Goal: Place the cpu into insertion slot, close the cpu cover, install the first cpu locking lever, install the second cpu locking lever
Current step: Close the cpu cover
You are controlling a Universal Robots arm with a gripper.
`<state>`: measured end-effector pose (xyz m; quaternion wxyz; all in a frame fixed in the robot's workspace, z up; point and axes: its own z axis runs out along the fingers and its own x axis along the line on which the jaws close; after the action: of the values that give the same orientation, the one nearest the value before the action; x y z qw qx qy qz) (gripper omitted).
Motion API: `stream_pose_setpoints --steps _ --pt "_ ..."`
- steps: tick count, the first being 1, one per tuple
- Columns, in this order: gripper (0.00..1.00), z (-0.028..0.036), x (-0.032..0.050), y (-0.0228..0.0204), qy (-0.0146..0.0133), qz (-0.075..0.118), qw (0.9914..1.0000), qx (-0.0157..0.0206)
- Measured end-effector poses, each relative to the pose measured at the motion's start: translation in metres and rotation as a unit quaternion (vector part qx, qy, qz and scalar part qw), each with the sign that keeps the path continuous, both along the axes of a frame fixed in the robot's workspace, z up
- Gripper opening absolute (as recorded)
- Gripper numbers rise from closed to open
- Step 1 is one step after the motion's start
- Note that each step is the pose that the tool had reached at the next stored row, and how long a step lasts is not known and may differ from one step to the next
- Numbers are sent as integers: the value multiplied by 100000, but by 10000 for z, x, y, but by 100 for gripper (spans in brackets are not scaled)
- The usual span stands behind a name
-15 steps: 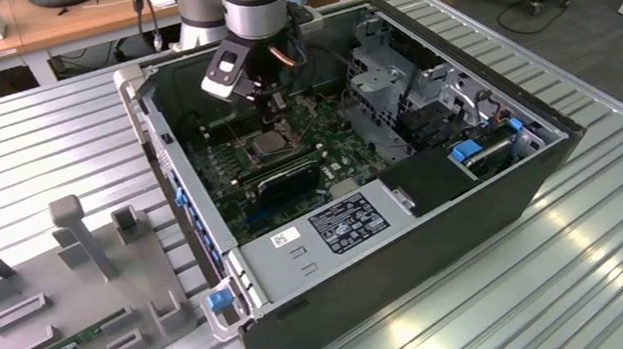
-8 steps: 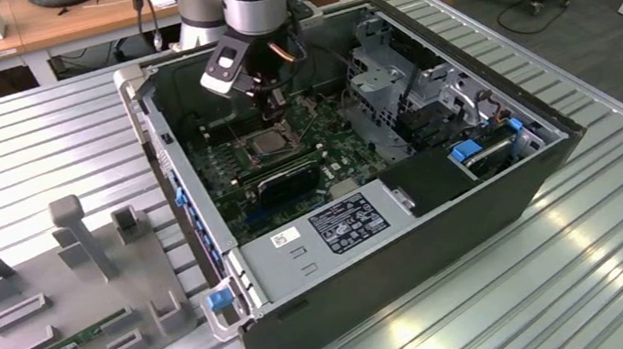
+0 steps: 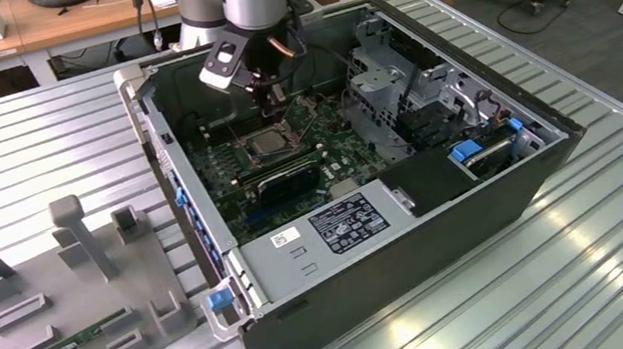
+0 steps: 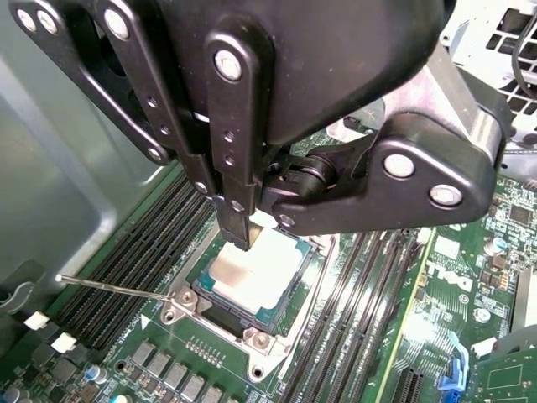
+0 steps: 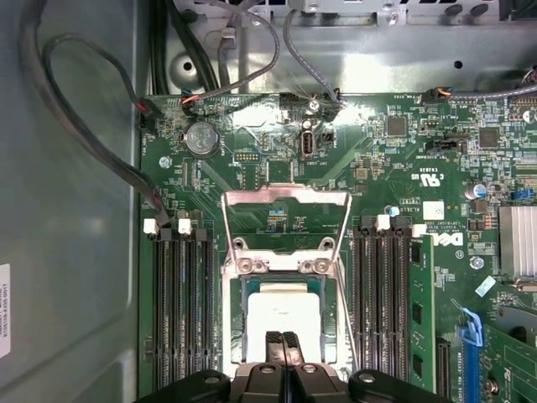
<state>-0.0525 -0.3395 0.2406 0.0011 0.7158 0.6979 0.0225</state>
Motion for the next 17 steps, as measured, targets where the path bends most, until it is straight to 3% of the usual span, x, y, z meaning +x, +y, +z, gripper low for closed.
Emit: stream_pose_setpoints --steps 17 --pt "11 43 0 0 1 2 100000 2"
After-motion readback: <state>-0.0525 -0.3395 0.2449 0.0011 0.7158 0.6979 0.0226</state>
